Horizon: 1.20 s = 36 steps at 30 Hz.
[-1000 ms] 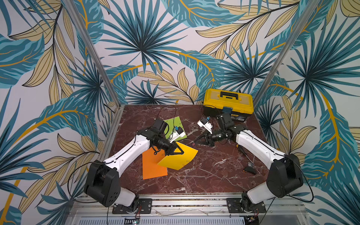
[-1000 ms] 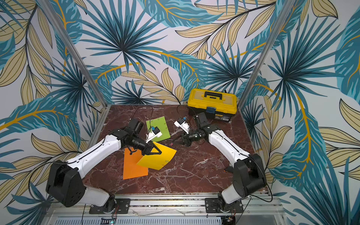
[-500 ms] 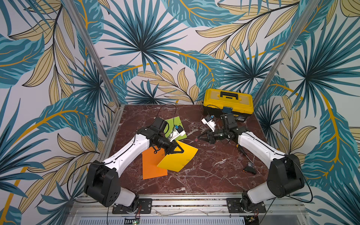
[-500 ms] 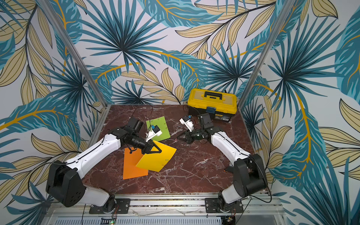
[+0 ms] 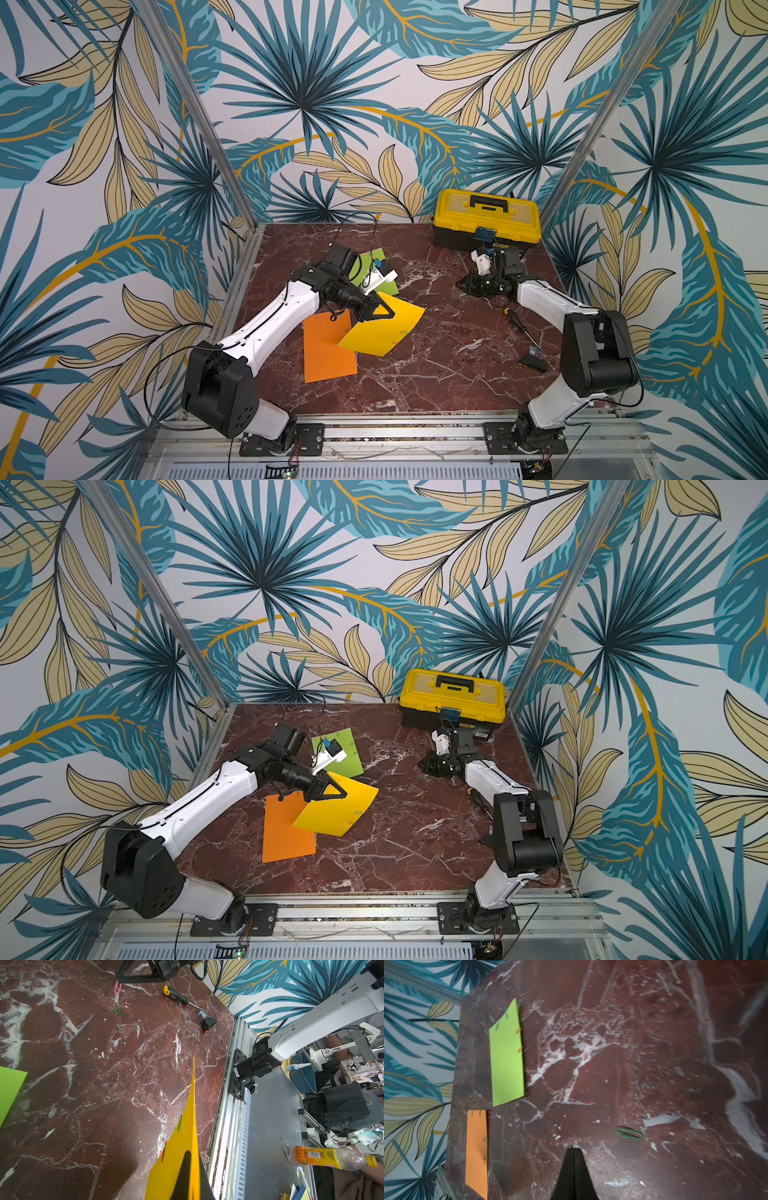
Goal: Unclip the paperclips from the documents
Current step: Place the paper clip at the center of the board.
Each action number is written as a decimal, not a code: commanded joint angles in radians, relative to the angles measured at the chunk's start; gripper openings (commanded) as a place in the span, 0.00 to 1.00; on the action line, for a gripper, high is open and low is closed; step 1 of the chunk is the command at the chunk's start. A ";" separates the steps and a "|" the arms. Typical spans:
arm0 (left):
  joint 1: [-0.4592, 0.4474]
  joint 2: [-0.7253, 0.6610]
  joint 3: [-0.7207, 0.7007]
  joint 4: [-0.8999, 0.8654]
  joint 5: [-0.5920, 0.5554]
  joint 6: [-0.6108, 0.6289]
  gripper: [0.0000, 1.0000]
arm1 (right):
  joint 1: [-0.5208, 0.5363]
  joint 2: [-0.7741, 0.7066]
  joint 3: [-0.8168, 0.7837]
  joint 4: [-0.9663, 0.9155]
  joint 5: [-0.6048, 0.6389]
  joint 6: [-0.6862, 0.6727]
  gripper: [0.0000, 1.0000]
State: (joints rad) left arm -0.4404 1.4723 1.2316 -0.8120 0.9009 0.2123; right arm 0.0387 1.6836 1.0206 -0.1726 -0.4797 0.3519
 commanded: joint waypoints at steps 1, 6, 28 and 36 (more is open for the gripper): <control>0.004 -0.001 0.020 -0.007 0.006 -0.001 0.00 | -0.017 0.037 -0.030 0.079 0.065 0.121 0.05; 0.004 0.001 0.016 -0.007 -0.003 -0.004 0.00 | -0.020 0.087 -0.027 0.105 0.088 0.171 0.05; 0.007 0.011 0.022 0.110 0.000 -0.089 0.00 | -0.018 0.027 -0.044 0.019 0.061 0.045 0.37; 0.047 0.032 -0.011 0.413 0.105 -0.264 0.00 | 0.013 -0.237 -0.194 0.211 -0.196 -0.128 0.54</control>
State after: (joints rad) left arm -0.4114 1.4849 1.2301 -0.5690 0.9424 0.0319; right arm 0.0418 1.5246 0.8894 -0.0677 -0.5350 0.3183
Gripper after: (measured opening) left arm 0.047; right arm 0.527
